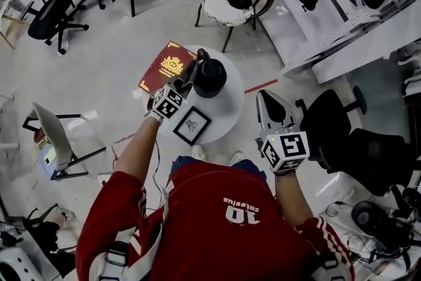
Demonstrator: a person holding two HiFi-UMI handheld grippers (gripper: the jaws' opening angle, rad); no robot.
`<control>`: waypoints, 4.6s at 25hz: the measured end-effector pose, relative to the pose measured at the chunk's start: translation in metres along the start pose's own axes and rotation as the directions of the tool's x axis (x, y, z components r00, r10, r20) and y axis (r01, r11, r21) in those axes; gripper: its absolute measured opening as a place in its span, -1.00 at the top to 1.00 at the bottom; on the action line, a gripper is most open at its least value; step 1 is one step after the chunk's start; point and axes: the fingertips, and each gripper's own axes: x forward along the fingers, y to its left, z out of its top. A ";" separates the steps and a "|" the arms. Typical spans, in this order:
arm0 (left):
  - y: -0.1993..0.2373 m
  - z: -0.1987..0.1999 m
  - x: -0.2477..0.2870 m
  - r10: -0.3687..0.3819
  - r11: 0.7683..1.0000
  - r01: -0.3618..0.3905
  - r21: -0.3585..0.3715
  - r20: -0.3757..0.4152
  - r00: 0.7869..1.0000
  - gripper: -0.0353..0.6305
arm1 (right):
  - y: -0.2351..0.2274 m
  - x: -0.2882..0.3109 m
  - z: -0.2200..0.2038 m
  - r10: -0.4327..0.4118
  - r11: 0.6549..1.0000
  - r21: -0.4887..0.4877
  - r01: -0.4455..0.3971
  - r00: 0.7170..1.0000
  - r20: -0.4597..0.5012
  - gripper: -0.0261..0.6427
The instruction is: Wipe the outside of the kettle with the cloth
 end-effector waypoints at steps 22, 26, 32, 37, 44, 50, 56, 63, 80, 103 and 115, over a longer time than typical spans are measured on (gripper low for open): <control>-0.039 0.012 -0.002 0.163 0.976 -0.173 -0.136 -0.082 0.983 0.76 | -0.046 0.013 0.021 0.253 0.967 -0.020 -0.253 0.966 0.052 0.86; -0.050 0.014 0.000 0.180 0.967 -0.196 -0.165 -0.107 0.978 0.76 | -0.059 0.014 0.024 0.281 0.960 -0.007 -0.281 0.958 0.064 0.86; -0.064 0.015 0.003 0.199 0.957 -0.223 -0.183 -0.142 0.970 0.76 | -0.071 0.014 0.022 0.325 0.945 0.013 -0.327 0.942 0.080 0.86; -0.074 0.023 0.011 0.209 0.951 -0.237 -0.196 -0.153 0.966 0.76 | -0.086 0.013 0.022 0.344 0.938 0.021 -0.347 0.935 0.086 0.86; -0.091 0.030 0.027 0.207 0.947 -0.239 -0.213 -0.162 0.965 0.76 | -0.103 0.011 0.021 0.371 0.928 0.014 -0.373 0.925 0.085 0.86; -0.097 0.038 0.036 0.222 0.938 -0.257 -0.232 -0.166 0.961 0.76 | -0.117 0.011 0.018 0.394 0.918 0.003 -0.396 0.916 0.072 0.86; -0.103 0.046 0.044 0.244 0.927 -0.279 -0.249 -0.163 0.956 0.76 | -0.125 0.009 0.017 0.428 0.903 -0.003 -0.429 0.901 0.064 0.86; -0.113 0.061 0.062 0.235 0.931 -0.269 -0.246 -0.159 0.959 0.76 | -0.142 0.007 0.013 0.432 0.901 0.005 -0.433 0.900 0.066 0.86; -0.112 0.102 0.105 0.198 0.956 -0.219 -0.197 -0.120 0.973 0.76 | -0.183 0.000 0.004 0.383 0.922 0.031 -0.386 0.921 0.071 0.86; -0.099 0.192 0.103 0.165 0.983 -0.160 -0.094 0.044 0.985 0.76 | -0.191 -0.007 0.009 0.297 0.950 0.064 -0.304 0.949 0.102 0.86; -0.085 0.257 -0.010 0.246 0.967 -0.216 -0.137 0.267 0.932 0.76 | -0.140 -0.007 0.028 0.330 0.940 0.047 -0.338 0.935 0.128 0.86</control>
